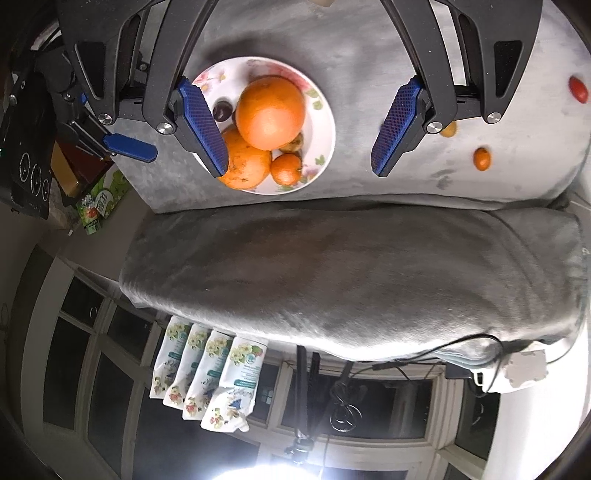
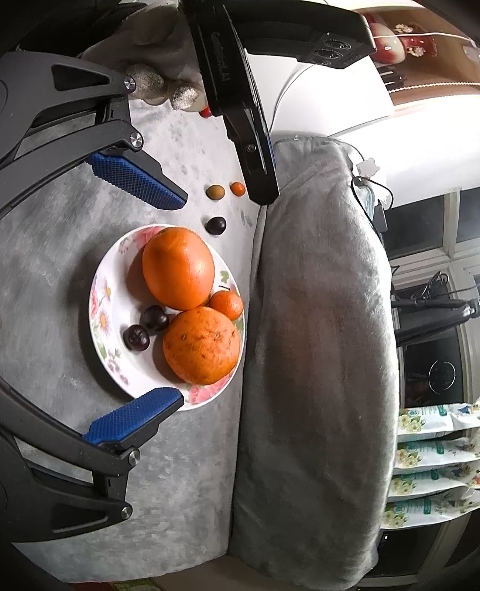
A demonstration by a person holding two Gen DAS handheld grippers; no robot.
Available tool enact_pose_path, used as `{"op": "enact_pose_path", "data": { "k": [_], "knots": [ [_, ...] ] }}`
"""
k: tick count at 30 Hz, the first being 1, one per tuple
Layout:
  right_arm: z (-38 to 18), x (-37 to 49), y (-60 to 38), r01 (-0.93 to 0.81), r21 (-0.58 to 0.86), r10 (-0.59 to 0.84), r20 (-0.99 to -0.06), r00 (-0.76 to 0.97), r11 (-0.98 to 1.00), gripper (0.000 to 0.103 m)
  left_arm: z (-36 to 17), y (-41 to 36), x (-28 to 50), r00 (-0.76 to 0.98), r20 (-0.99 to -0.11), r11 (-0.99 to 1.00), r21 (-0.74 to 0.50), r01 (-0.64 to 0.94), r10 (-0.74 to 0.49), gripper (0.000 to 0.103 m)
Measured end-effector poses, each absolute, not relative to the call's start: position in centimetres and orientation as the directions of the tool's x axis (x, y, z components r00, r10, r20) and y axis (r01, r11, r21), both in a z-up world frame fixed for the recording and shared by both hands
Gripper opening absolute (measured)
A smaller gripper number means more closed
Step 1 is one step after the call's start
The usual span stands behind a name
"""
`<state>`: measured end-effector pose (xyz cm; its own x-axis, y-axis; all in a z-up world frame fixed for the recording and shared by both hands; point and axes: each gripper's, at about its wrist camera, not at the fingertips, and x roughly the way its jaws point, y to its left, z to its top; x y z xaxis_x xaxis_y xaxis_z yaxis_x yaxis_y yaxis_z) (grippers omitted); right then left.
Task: Organize fruits
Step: 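Move both grippers toward the red tomato and brown round fruit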
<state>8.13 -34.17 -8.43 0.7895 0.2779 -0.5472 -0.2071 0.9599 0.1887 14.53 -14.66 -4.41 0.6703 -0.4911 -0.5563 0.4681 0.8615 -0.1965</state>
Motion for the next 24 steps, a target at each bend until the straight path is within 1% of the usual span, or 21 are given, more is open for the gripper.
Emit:
{"op": "enact_pose_path", "data": {
  "k": [10, 16, 24],
  "knots": [
    [-6.8, 8.6, -32.2, -0.215, 0.161, 0.267, -0.518, 0.813, 0.963, 0.099, -3.7, -11.0, 14.3, 0.706, -0.536, 0.882, -0.195, 0.429, -0.462, 0.08],
    [-5.8, 8.9, -30.4, -0.236, 0.151, 0.28, -0.488, 0.827, 0.96, 0.099, -4.4, -7.7, 14.0, 0.727, -0.535, 0.902, -0.215, 0.376, -0.43, 0.08],
    [-5.5, 10.3, -27.1, -0.298, 0.161, 0.338, -0.494, 0.801, 0.941, 0.099, -5.9, -0.6, 12.6, 0.773, -0.546, 0.946, -0.212, 0.244, -0.322, 0.08]
  ]
}}
